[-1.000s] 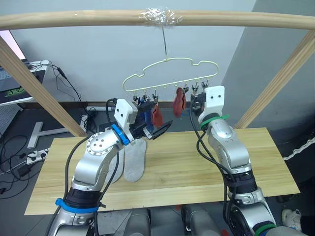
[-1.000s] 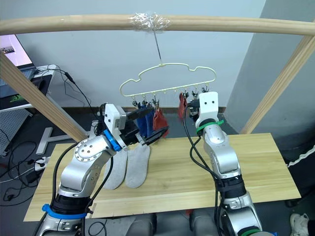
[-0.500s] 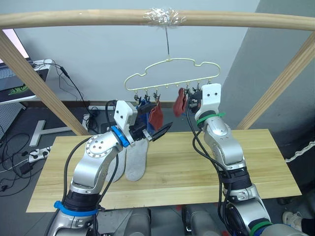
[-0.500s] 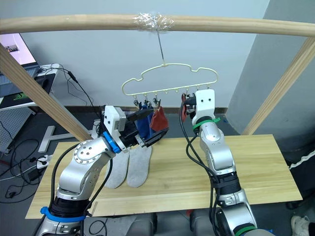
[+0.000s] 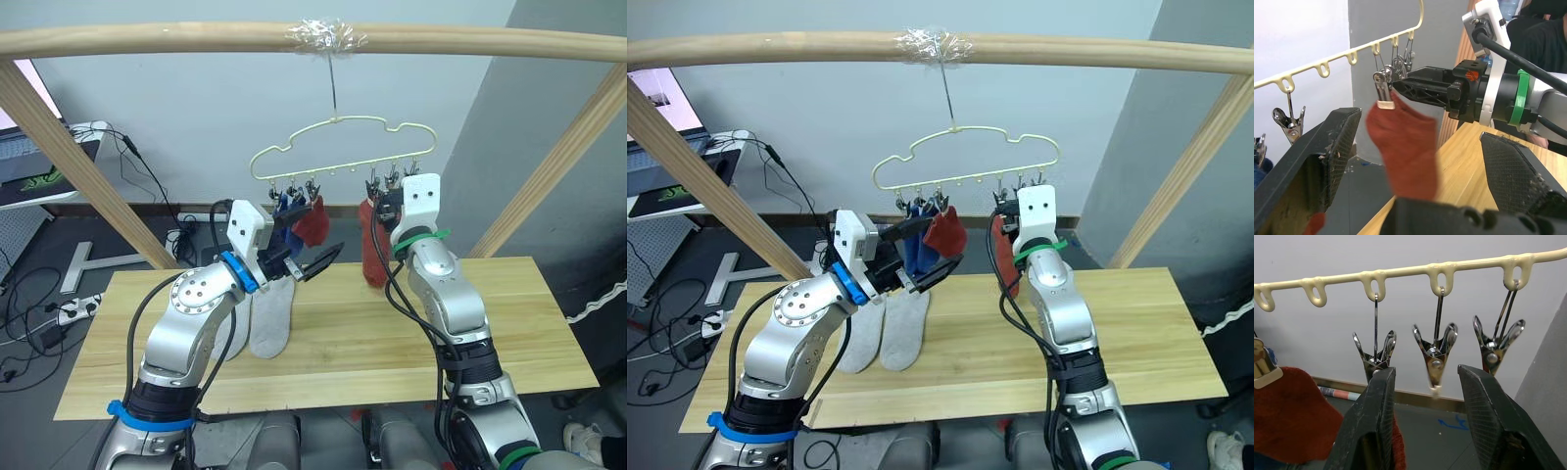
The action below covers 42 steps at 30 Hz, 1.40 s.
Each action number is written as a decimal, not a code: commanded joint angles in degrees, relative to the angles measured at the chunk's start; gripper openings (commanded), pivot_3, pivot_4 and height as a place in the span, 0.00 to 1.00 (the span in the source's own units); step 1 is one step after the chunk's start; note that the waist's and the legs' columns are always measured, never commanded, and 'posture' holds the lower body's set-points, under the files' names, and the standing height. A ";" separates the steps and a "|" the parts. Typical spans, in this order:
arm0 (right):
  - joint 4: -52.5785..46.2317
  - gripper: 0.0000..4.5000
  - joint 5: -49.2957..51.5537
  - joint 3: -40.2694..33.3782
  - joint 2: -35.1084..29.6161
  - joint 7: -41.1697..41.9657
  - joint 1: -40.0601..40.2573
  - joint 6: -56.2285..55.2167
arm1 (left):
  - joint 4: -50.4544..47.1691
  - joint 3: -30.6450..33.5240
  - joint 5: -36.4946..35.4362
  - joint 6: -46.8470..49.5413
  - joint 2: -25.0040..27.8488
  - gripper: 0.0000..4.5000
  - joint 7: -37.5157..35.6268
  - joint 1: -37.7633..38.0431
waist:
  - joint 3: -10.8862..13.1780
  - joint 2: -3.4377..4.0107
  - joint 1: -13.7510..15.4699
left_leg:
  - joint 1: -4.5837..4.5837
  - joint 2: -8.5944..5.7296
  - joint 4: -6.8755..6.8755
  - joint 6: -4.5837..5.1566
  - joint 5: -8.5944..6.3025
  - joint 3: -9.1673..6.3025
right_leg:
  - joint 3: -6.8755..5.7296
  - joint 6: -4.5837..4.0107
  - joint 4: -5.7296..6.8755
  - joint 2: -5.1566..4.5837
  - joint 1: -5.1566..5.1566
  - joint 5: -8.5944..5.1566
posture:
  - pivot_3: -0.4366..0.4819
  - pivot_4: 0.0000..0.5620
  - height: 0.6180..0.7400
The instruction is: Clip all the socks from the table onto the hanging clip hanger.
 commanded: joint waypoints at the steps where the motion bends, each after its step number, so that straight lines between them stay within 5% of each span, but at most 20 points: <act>1: 0.18 0.42 -0.68 -1.18 0.44 -0.91 -2.65 -1.11 | -2.48 0.82 -1.27 -0.32 -0.10 0.99 0.11 -1.07 | 0.00 0.00 -0.02 | 0.01 0.00 0.01 0.02 0.01 0.01 | 0.00 -0.01 0.02 0.00 0.00 0.01 | 0.68 0.28 1.00; 5: 2.20 0.20 -0.82 -1.56 0.54 -1.00 -4.32 -1.90 | -2.70 0.84 -1.28 -0.24 -0.11 0.99 0.20 -0.93 | 0.00 0.00 -0.04 | 0.02 0.00 0.01 0.05 0.03 0.01 | 0.01 -0.02 0.02 0.00 0.01 0.02 | 0.68 0.28 1.00; 25: 7.27 0.20 -1.89 -0.91 0.84 -0.61 -7.38 -2.86 | -3.45 0.94 -1.21 0.26 -0.37 0.99 0.82 -0.50 | 0.00 0.00 0.03 | 0.00 0.00 -0.02 0.05 0.03 0.01 | 0.00 -0.03 0.01 0.00 0.00 0.01 | 0.69 0.30 1.00; 32: 7.77 0.63 -1.79 -1.70 1.10 -1.03 -7.85 -2.97 | -3.26 0.77 -1.07 0.26 -0.64 0.99 1.06 -0.91 | 0.00 0.00 0.03 | 0.00 0.00 -0.02 0.05 0.03 0.01 | 0.00 -0.03 0.01 0.00 0.00 0.01 | 0.69 0.30 1.00; 39: 8.07 0.63 -1.63 -2.03 1.38 -0.91 -8.25 -3.15 | -2.98 0.65 -0.82 -0.02 -0.91 0.99 0.97 -0.93 | 0.00 0.00 0.03 | 0.00 0.00 -0.02 0.05 0.03 0.01 | 0.00 -0.02 0.01 0.00 0.00 0.01 | 0.69 0.30 1.00; 42: 8.48 0.49 -1.62 -2.28 1.44 -0.82 -8.42 -3.35 | -2.58 0.70 -0.71 -0.16 -0.98 0.99 0.95 -1.23 | 0.00 0.00 0.03 | 0.00 0.00 -0.02 0.05 0.03 0.01 | 0.00 -0.02 0.01 0.00 0.00 0.01 | 0.69 0.30 1.00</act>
